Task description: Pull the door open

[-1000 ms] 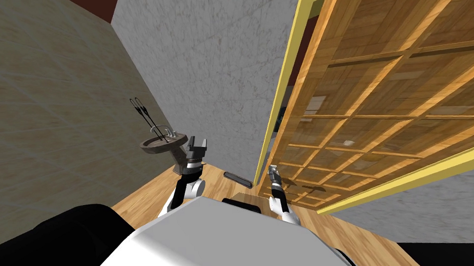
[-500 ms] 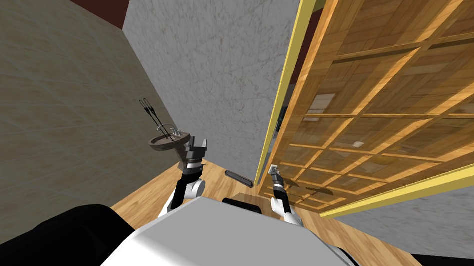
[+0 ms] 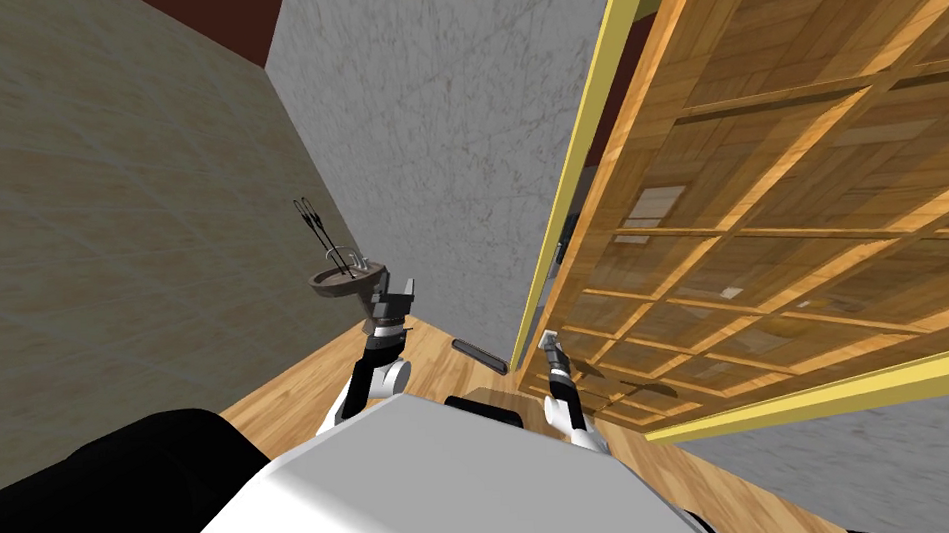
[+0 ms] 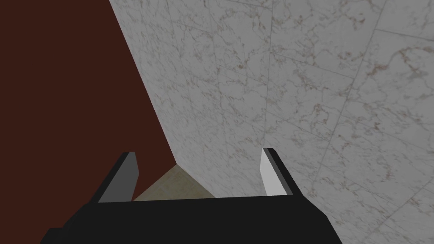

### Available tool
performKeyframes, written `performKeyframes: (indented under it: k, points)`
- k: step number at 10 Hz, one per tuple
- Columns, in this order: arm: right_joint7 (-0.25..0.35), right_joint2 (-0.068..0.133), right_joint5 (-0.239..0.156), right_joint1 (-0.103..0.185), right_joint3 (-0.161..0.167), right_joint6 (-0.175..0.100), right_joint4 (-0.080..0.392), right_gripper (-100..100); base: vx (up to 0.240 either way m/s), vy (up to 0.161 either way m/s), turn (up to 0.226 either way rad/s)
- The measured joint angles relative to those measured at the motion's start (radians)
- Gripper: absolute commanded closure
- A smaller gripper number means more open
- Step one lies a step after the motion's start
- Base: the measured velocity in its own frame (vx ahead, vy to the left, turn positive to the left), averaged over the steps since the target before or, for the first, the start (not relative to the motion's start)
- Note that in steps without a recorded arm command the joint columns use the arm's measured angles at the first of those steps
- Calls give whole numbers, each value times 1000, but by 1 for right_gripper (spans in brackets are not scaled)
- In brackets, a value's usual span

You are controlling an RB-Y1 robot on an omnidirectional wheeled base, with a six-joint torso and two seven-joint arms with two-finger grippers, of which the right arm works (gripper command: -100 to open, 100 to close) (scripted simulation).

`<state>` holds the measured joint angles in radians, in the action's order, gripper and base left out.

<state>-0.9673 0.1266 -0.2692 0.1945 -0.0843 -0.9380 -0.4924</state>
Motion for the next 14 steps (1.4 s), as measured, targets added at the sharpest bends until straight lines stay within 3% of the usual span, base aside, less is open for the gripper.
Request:
performKeyframes:
  k: [4,5,6,8,9,10,11,12,14]
  points:
    - [88,13,-17,8,2,-10,25,100,-38,-21,80]
    - [120,18,-22,32,3,-34,76,100,-24,-11,20]
    - [133,19,-25,35,3,-36,82,100,-11,-3,8]
    - [153,20,-29,-14,5,2,-2,100,-31,-18,86]
    - [172,20,-32,-18,5,1,-6,100,-32,-21,53]
    - [192,23,-37,-3,5,-4,16,100,-36,-17,59]
    - [209,21,-42,-24,5,14,-26,100,-19,-12,34]
    - [228,25,-43,-9,7,2,5,100,-22,-8,57]
    - [269,27,-51,-35,9,8,-31,100,-36,-15,55]
